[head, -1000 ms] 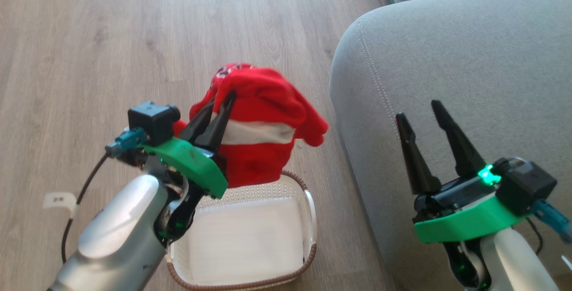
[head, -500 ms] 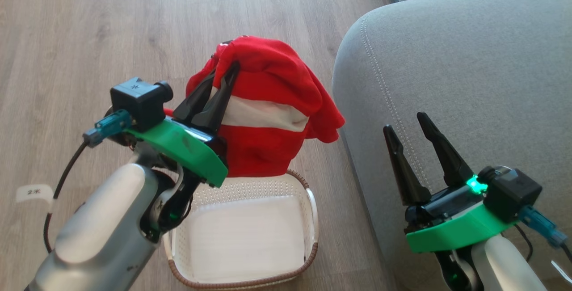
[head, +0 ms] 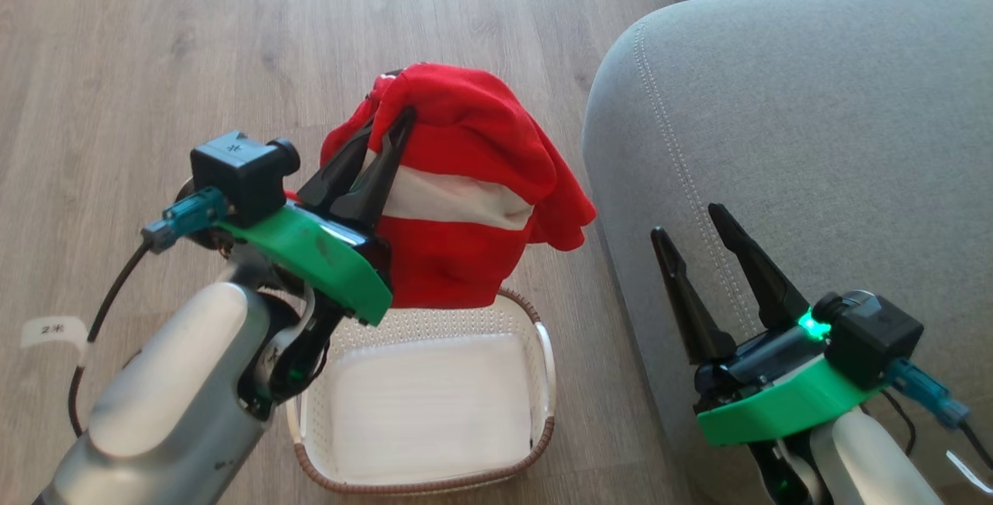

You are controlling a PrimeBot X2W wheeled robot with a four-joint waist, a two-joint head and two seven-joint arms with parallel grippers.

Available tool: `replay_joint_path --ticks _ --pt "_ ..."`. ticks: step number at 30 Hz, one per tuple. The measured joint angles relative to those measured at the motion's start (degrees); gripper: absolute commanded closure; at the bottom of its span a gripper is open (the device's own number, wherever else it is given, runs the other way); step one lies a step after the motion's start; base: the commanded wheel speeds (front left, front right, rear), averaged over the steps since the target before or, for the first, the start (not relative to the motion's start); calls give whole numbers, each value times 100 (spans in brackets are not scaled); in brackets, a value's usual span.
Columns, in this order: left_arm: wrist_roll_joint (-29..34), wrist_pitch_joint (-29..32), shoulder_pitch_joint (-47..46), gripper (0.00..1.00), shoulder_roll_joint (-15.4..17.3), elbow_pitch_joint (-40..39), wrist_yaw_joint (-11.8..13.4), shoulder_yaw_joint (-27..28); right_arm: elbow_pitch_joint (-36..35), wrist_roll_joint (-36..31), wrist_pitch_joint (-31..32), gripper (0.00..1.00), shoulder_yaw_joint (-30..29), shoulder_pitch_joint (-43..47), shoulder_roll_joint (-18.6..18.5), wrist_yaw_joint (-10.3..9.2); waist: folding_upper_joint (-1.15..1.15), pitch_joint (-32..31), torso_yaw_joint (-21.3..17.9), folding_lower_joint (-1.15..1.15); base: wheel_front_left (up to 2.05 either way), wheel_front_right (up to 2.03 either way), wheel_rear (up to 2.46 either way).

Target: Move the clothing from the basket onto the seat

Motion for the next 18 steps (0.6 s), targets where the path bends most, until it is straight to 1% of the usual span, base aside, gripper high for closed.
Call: replay_joint_path --ticks 4,10,13,18 --pt "43 -4 -28 100 4 15 -8 -7 59 63 0 0 73 -72 -81 0 0 33 14 0 0 0 0" --pt "42 -38 -122 100 25 54 -27 -3 156 196 0 0 254 -432 -179 0 0 74 62 0 0 0 0" --pt "43 -37 -127 100 24 55 -65 -23 290 396 3 0 510 -742 -305 0 0 113 91 0 0 0 0" --pt "43 -37 -213 100 7 85 -130 -136 745 751 70 0 960 -1415 -623 0 0 143 199 0 0 0 0"
